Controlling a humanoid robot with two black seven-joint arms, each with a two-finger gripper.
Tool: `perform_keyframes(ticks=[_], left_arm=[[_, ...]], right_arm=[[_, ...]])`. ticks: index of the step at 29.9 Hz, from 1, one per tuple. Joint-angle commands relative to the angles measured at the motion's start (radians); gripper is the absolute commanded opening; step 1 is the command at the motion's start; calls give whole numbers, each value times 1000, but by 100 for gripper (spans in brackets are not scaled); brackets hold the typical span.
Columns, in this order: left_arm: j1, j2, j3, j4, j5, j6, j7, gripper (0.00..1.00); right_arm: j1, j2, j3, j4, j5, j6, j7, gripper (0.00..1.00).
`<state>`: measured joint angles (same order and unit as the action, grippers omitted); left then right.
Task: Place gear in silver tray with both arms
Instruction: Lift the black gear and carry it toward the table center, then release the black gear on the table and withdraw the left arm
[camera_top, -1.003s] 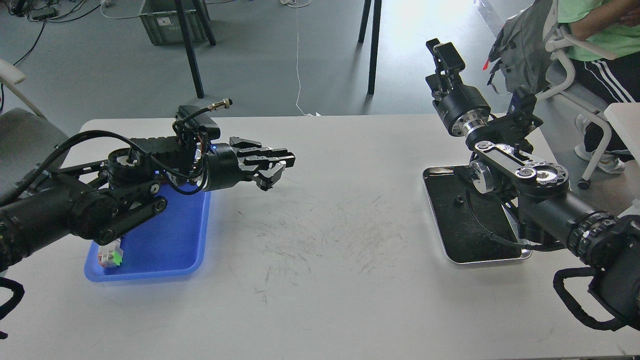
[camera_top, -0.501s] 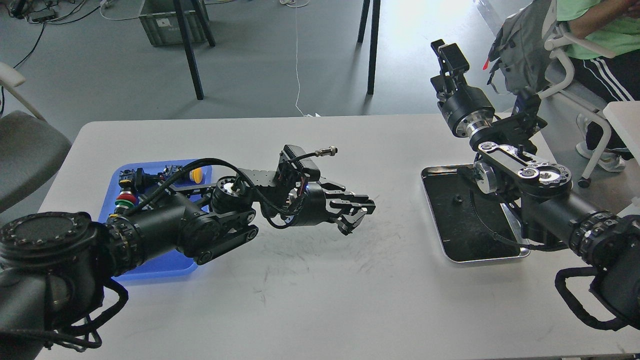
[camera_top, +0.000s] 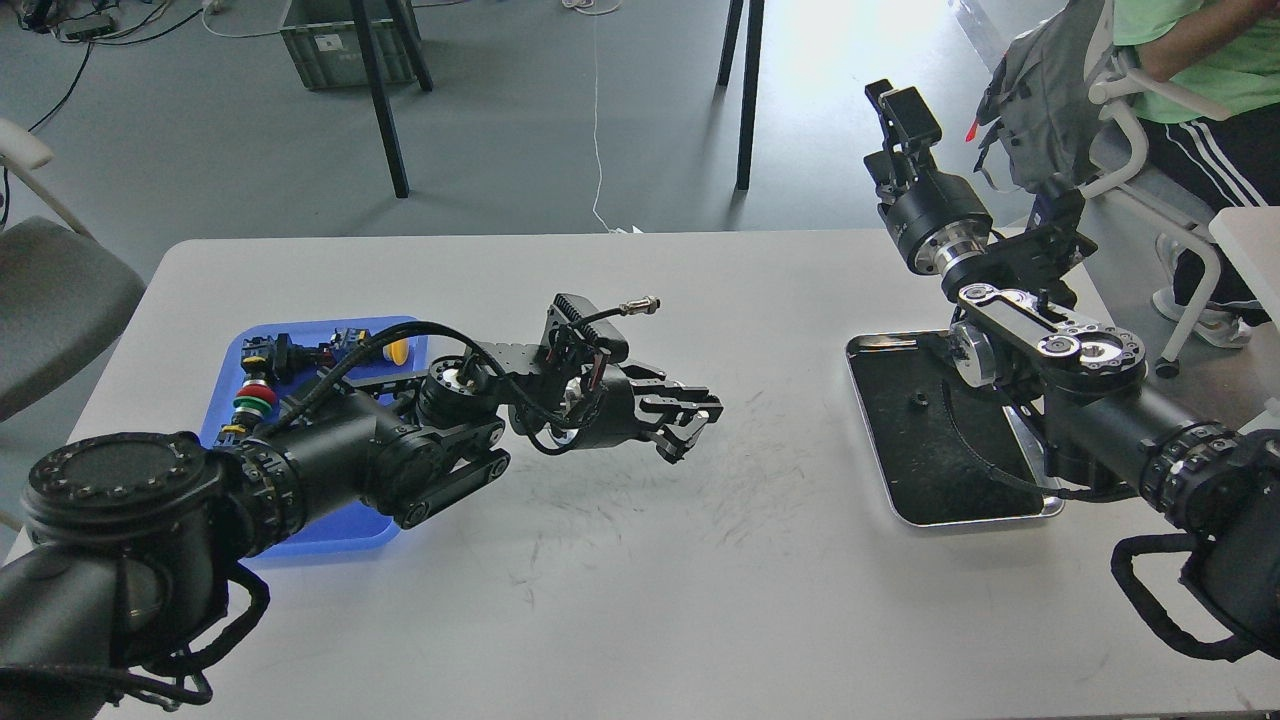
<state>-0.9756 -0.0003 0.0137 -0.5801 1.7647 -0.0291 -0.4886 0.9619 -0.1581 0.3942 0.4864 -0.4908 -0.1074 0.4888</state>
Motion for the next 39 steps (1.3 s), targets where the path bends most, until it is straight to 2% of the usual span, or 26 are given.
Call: perform_keyframes(ticks=[1,10,14,24,29,31,34,39], left_arm=[[1,0,-1,2,-5,0,0,15],[-2,0,-3,-4,-64,11,0,22],[0,0,-5,-10,-67,12,0,41],[-2,0,-11,-15,-123,12,0,48],[-17,0,-20,-15,-244,6,0,67],[-23,0,-20,-17,-315,6,0,70],[-46,0,-24,-7,-424,15,0,88],[-89,97,-28,-1,-660,12,0,93]], right_arm=[[-2,0,0,0,0,0,0,94],[0,2,0,0,0,-2,0,94],[0,2,0,1,0,-2,0,94],[0,2,0,1,0,-2,0,94],[3,0,-3,0,0,6,0,95],[5,-1,-3,1,0,8,0,95],[12,-1,-9,8,0,12,0,96],[23,-3,-9,12,0,17,0,96]])
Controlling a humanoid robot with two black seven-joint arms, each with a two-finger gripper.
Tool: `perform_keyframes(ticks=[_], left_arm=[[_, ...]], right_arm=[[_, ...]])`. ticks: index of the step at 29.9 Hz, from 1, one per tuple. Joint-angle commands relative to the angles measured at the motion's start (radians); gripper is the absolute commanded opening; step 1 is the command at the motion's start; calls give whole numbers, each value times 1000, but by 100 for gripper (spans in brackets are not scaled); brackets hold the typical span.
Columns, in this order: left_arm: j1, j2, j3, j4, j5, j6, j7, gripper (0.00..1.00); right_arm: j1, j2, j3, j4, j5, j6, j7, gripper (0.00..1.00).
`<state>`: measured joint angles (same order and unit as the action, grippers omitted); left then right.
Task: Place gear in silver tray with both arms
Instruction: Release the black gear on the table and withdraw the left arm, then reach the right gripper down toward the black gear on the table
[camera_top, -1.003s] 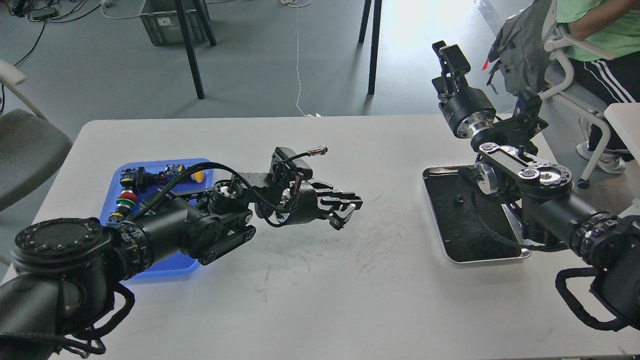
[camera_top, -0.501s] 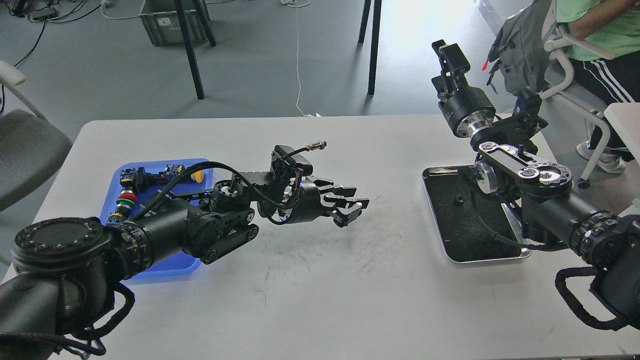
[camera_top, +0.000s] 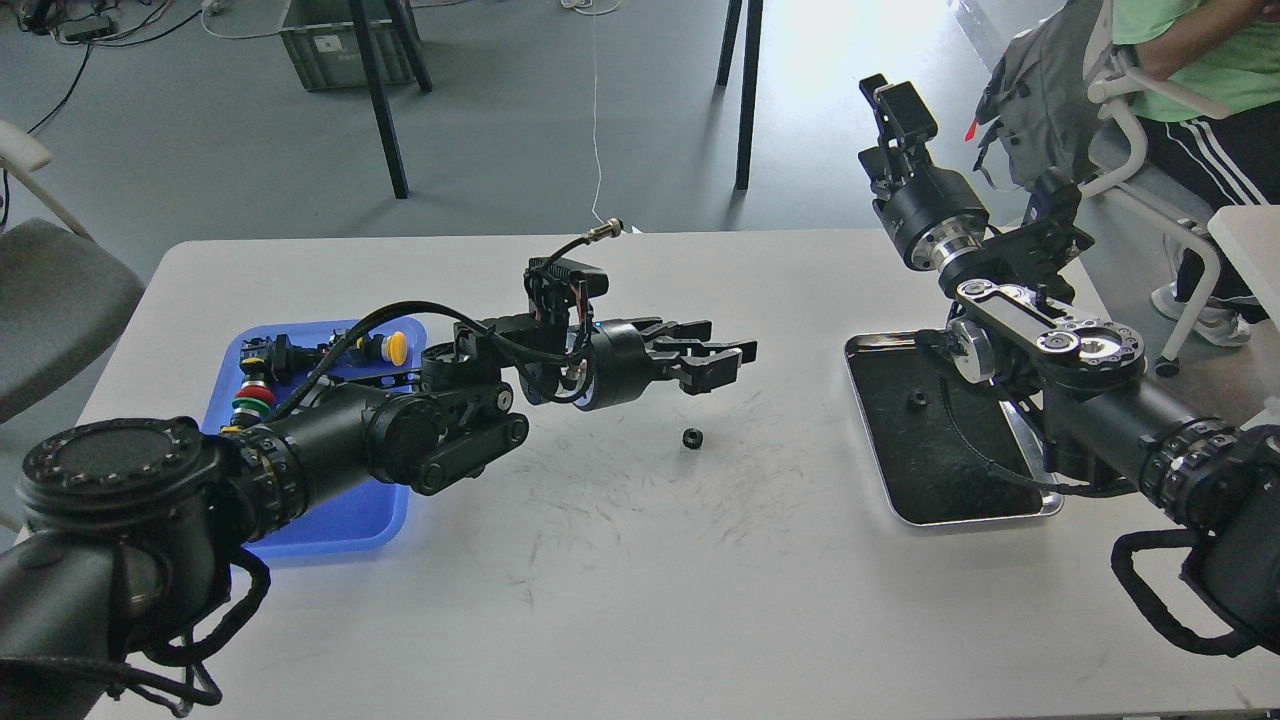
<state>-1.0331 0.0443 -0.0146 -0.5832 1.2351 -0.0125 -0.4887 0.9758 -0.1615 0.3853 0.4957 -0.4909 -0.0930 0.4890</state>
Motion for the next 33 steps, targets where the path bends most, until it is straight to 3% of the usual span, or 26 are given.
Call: perform_keyframes(ticks=[1,4,9,12,16,21,26,28,33], left_arm=[[-38,68,2,3,-164,-4,0,93],[-41,143,-5,5,-281,-4,0,98],[-36,230,-31,16,-482,-37,0,98],[-30,281,-34,20,-563,-124,0,98],[-28,299,-36,112,-663,-156,0,98],[-35,330,-47,173,-810,-319,0,99],[-36,335,-53,253,-836,-380,0,99],[-36,333,-91,266,-867,-463,0,99],[-30,333,-125,281,-876,-476,0,99]], right_arm=[[15,-1,0,7,0,4,0,96],[26,-6,-8,7,2,6,0,96],[63,-24,-80,7,0,79,0,96],[93,-47,-158,21,2,120,0,96],[150,-67,-256,33,0,145,0,98],[220,-134,-391,153,-6,249,0,98],[288,-142,-515,194,-20,283,0,98],[305,-142,-577,225,-73,295,0,98],[342,-121,-661,241,-371,295,0,98]])
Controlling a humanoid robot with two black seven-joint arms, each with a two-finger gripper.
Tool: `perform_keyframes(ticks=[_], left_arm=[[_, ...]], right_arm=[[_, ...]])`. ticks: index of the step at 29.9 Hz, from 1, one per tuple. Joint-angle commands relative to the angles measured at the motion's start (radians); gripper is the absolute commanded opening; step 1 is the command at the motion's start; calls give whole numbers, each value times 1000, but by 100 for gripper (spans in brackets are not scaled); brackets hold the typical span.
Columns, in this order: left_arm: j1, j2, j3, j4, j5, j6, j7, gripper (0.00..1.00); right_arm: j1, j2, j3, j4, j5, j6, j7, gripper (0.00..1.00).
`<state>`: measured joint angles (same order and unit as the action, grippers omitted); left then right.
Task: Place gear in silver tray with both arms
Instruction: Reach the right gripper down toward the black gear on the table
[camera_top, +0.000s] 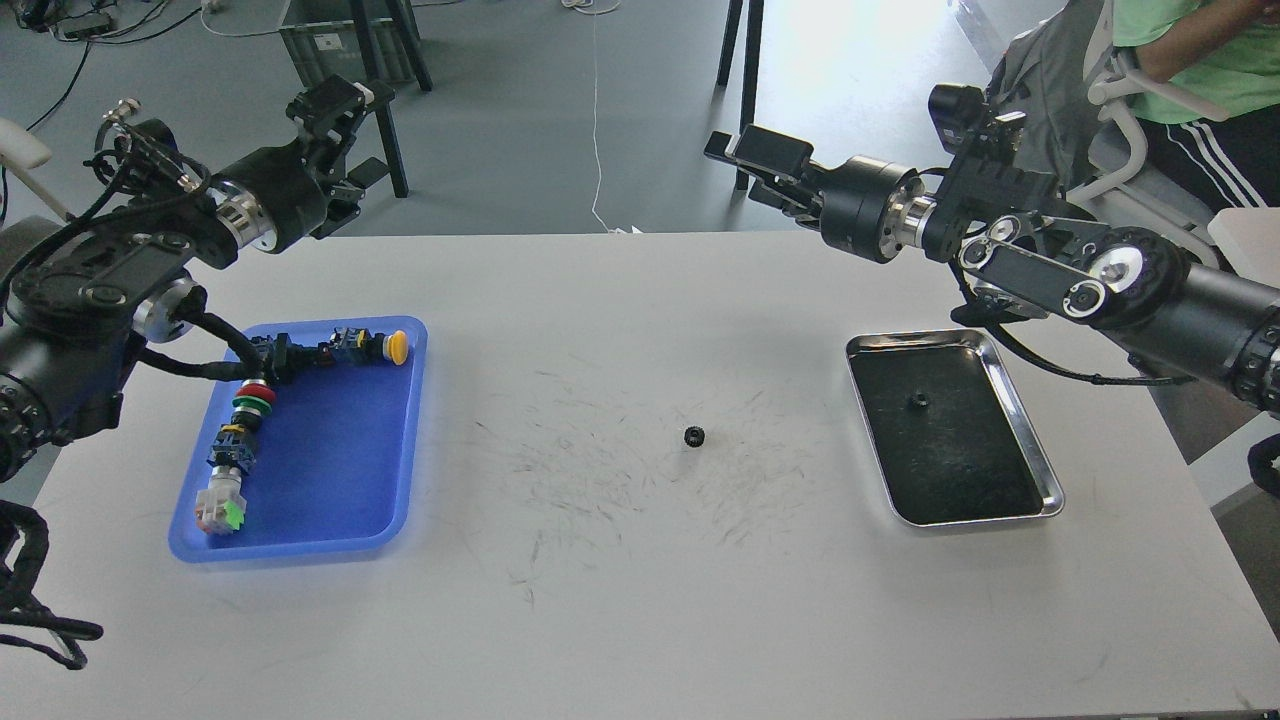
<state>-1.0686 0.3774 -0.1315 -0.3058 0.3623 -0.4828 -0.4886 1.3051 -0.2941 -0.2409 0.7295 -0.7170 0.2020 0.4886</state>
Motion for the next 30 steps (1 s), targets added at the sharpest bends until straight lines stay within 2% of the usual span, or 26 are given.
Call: perform_keyframes(ticks=[1,7,12,19,30], left_arm=[[6,0,-8,2,-6,-6,0,99],[-2,5,-13,31,-26,-6,0,99],[5,6,-13,36,-26,-6,0,99],[9,32,-20,37,-33,-6,0,99],[13,49,-19,39,-34,-6,0,99]], right_arm=[[14,33,-49,7,-204,0,0,98],[14,96,-210,-13,-481,-7,0,96],[17,200,-281,-10,-536,-7,0,95],[34,294,-343,-15,-587,-21,0,85],[39,294,-436,-55,-596,-26,0,83]])
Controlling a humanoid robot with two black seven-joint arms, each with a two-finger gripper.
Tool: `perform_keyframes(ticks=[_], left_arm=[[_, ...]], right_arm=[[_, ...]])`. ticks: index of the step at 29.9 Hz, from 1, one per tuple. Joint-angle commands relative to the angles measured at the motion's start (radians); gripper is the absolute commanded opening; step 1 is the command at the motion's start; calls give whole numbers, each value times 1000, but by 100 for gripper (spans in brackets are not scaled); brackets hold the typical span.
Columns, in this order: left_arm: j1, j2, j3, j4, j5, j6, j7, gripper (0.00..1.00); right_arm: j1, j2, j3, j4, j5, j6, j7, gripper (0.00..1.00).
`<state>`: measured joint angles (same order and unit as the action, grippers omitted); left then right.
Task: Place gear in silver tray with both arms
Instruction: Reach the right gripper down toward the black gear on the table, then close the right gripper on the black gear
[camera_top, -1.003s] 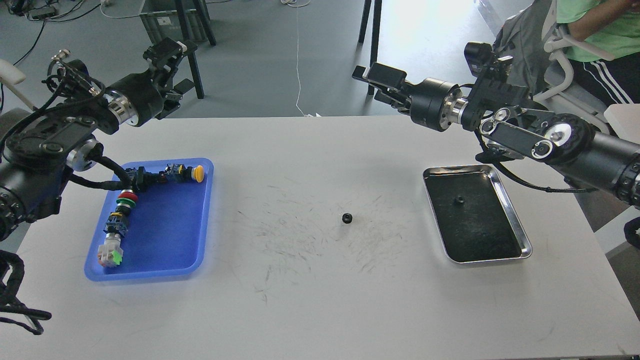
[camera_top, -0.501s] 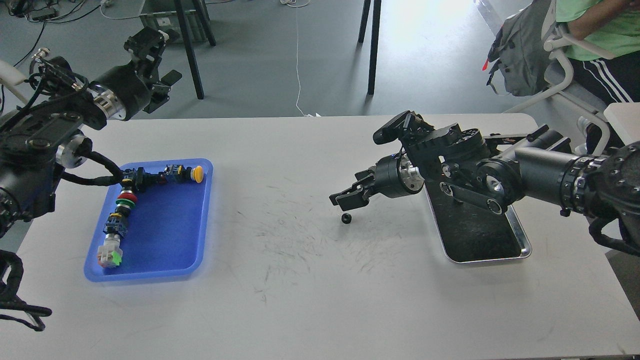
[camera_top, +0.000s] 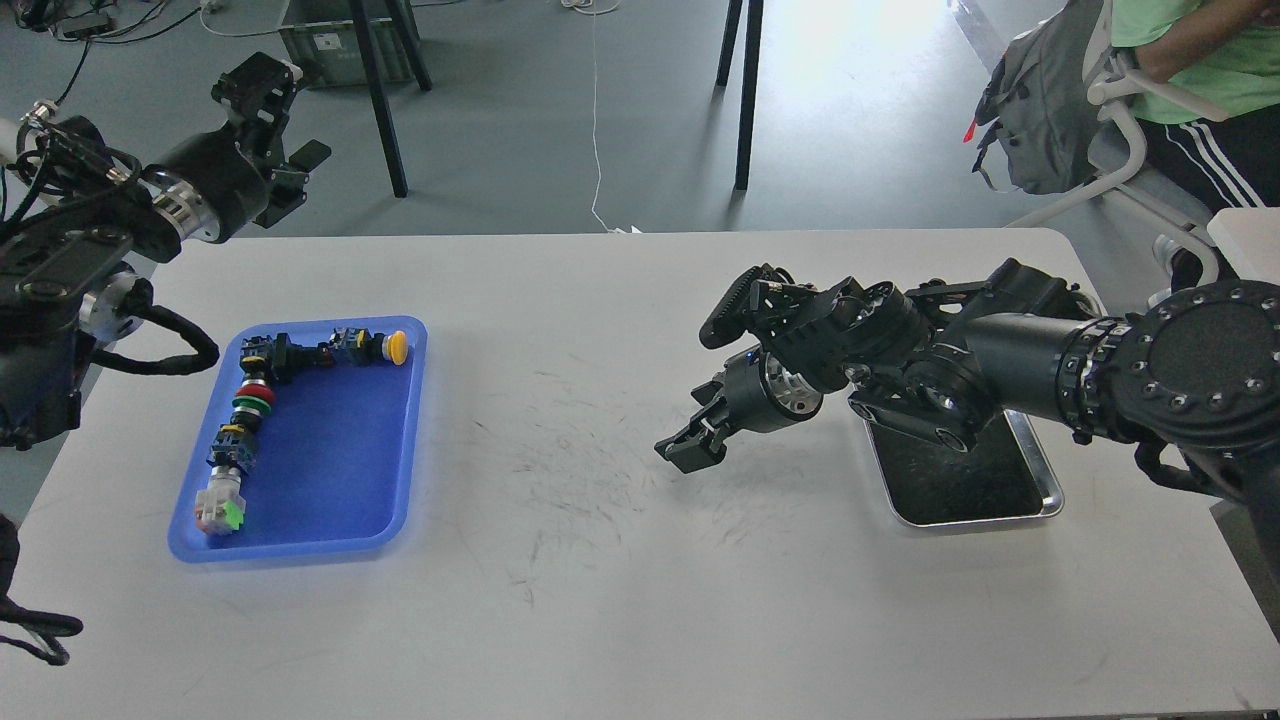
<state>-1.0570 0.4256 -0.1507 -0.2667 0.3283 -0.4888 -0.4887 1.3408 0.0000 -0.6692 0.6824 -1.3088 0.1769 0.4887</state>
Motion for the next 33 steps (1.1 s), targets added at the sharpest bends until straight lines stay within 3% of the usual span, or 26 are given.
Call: perform_keyframes(ticks=[1,11,33], left_arm=[[2,1,0,0,0,0,0,99],[0,2,-1,4,-2,0,0,99],[9,25,-3,21,-3,0,0,99]], right_arm=[[3,0,-7,-7,-12,-2,0,81],[-11,0,-33,-20,-64,-2,0,70],[-40,0,-20,-43,-55,-46,0,67]])
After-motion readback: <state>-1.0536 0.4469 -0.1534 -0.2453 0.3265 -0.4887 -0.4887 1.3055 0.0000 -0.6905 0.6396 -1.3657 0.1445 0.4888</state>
